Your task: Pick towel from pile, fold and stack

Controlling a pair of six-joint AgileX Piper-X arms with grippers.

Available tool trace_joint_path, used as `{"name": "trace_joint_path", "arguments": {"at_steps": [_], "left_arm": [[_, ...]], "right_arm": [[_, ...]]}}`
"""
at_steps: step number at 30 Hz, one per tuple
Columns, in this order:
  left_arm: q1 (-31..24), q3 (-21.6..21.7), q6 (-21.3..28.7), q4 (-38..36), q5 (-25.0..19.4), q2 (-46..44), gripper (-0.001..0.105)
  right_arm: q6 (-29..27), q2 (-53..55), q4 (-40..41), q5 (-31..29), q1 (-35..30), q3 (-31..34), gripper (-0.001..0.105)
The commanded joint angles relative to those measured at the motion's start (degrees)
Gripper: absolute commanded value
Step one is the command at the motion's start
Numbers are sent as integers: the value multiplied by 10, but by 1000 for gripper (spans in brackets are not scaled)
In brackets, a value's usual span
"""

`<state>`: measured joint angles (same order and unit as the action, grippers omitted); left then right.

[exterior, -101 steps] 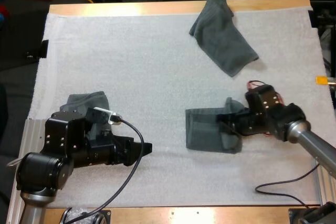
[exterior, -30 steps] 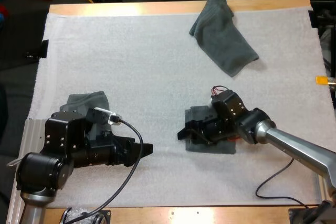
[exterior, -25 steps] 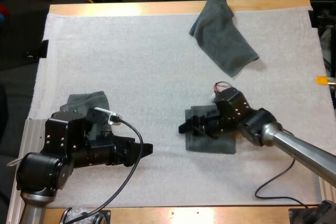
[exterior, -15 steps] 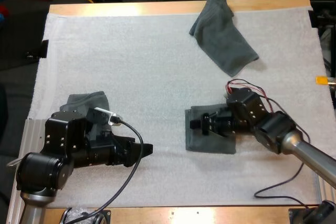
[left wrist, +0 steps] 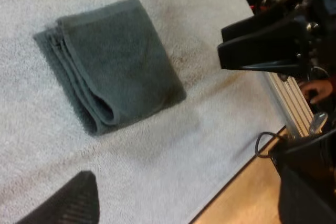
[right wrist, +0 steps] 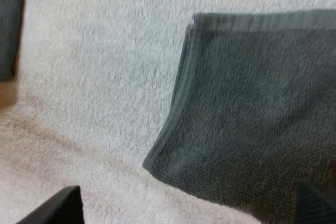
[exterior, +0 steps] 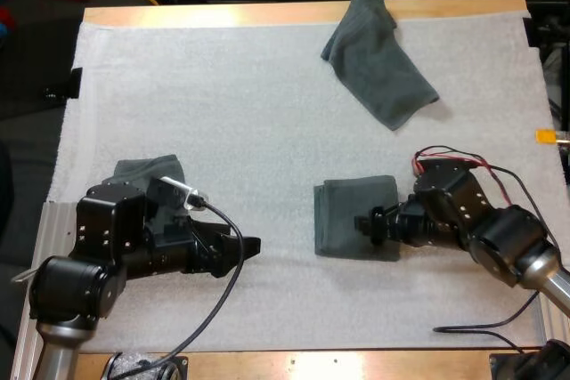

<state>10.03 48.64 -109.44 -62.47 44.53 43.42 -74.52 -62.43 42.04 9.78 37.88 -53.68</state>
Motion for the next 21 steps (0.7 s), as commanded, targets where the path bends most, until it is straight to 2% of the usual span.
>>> {"name": "trace_joint_path", "arguments": {"at_steps": [1, 8, 21], "left_arm": [[1, 0, 4, 13, -1, 6, 72], [1, -22, -45, 81, -10, 49, 72], [3, -25, -75, 145, -10, 178, 72]], "right_arm": [[-8, 4, 7, -1, -1, -4, 78], [-8, 4, 9, -1, -1, -4, 78], [-16, 4, 37, -1, -1, -4, 78]]}}
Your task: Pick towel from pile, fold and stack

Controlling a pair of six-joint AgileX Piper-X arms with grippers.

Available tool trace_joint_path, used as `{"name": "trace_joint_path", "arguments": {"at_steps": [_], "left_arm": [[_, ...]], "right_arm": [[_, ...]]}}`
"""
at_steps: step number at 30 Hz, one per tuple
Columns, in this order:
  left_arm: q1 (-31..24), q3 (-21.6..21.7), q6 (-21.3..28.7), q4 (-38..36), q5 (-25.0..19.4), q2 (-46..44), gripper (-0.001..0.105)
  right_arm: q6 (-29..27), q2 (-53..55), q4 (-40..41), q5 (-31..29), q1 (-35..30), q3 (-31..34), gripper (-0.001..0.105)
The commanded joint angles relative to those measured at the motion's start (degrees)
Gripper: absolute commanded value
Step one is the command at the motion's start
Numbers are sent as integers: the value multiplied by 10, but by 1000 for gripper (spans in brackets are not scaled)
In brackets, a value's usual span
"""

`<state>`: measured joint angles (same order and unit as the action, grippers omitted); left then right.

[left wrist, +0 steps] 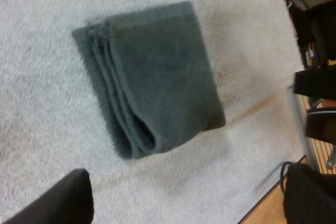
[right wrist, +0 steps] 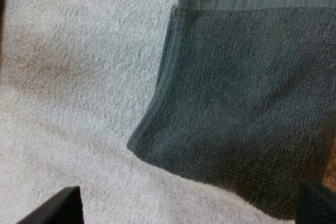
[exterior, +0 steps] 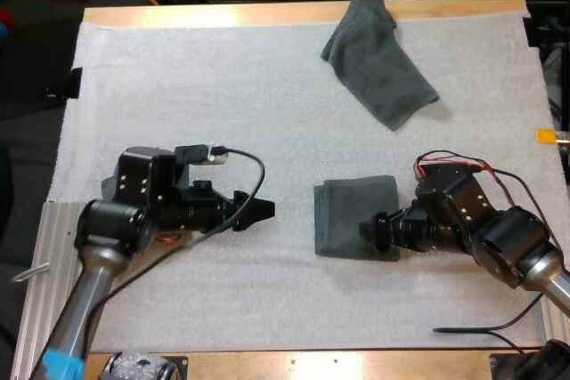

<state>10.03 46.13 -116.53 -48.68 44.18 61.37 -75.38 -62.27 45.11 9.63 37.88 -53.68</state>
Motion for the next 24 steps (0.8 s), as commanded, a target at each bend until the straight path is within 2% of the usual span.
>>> {"name": "trace_joint_path", "arguments": {"at_steps": [1, 9, 15, 24], "left_arm": [[3, 0, -6, 11, -6, 12, 72], [18, 0, -9, 29, -10, 90, 72], [58, 0, -47, 99, -36, 145, 72], [71, 0, -54, 131, -23, 234, 72]], "right_arm": [[-7, 3, 6, 0, -1, -4, 78], [-7, 3, 6, 0, -1, -4, 78], [-7, 3, 6, 0, -1, -4, 78], [-4, 3, 6, 0, -1, -4, 78]]}}
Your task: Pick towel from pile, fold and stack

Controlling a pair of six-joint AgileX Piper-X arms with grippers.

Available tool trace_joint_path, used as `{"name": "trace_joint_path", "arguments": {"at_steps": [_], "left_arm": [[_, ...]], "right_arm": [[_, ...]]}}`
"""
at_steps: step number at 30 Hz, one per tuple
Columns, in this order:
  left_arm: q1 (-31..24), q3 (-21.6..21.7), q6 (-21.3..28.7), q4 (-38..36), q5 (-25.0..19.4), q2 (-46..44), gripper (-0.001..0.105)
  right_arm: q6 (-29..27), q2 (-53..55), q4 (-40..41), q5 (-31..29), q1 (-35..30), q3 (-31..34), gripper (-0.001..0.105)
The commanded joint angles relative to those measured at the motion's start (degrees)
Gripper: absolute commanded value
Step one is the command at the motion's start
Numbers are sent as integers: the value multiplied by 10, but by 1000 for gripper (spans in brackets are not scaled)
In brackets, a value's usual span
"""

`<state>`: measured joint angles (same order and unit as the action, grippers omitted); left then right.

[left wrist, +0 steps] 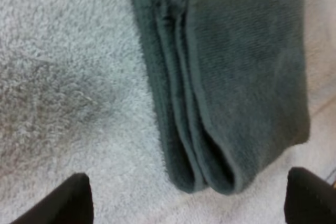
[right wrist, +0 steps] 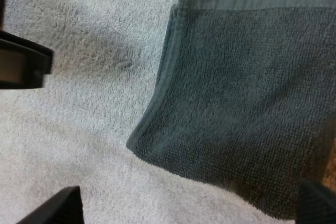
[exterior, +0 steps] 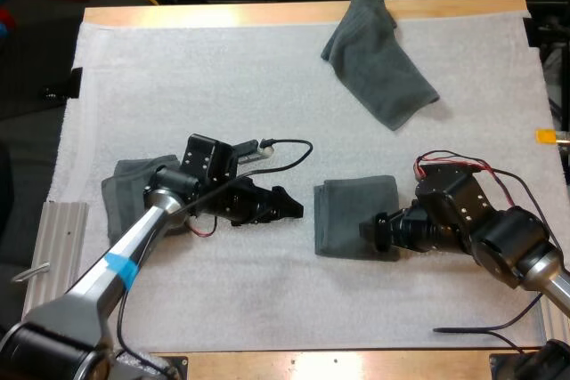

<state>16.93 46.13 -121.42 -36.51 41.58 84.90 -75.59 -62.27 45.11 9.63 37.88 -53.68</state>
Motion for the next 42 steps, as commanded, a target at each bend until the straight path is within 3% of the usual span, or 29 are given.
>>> {"name": "trace_joint_path", "arguments": {"at_steps": [1, 12, 27, 42], "left_arm": [[2, 0, -5, 14, 7, 3, 72], [2, 0, -15, 70, 12, 66, 72], [15, 6, -19, 93, 40, 121, 72], [93, 10, -117, 158, 11, 128, 72]], "right_arm": [[-1, 3, 6, 0, -1, -4, 78], [-1, 3, 6, 0, -1, -4, 78], [-1, 3, 6, 0, -1, -4, 78], [-1, 3, 6, 0, -1, -4, 78]]}}
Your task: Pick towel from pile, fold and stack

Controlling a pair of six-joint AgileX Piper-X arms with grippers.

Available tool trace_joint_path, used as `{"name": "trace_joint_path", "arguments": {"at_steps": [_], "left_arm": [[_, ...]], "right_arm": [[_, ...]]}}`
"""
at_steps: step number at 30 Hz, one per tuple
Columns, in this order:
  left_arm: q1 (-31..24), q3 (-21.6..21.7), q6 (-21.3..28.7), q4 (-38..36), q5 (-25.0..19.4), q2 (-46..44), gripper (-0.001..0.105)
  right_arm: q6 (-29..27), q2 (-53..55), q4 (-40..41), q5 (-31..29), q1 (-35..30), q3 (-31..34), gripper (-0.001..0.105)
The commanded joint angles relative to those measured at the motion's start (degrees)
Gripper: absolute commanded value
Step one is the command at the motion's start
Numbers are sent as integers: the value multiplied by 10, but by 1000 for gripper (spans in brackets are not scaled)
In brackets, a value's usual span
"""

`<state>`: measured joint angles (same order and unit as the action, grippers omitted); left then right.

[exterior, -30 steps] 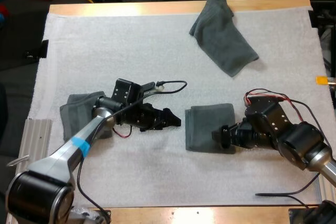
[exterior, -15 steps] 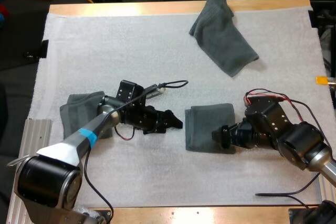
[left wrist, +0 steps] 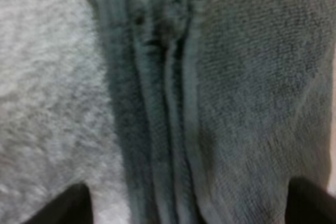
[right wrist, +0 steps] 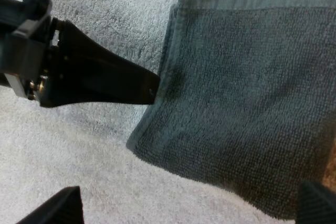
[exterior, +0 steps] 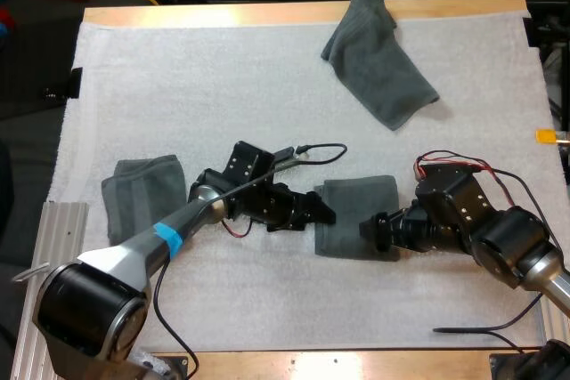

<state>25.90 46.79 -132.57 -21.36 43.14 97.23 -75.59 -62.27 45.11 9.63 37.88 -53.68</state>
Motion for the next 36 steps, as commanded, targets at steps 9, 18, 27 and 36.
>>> {"name": "trace_joint_path", "arguments": {"at_steps": [9, 18, 27, 36], "left_arm": [[17, 44, -39, -13, 3, 32, 72], [41, 71, -54, -11, 70, 55, 72], [73, 92, -61, -11, 65, 67, 70], [73, 92, -61, -11, 54, 67, 20]], "right_arm": [[8, 3, 6, 0, -1, -4, 78], [8, 3, 6, 0, -1, -4, 78], [8, 3, 6, 0, -1, -4, 78], [8, 3, 6, 0, -1, -4, 78]]}}
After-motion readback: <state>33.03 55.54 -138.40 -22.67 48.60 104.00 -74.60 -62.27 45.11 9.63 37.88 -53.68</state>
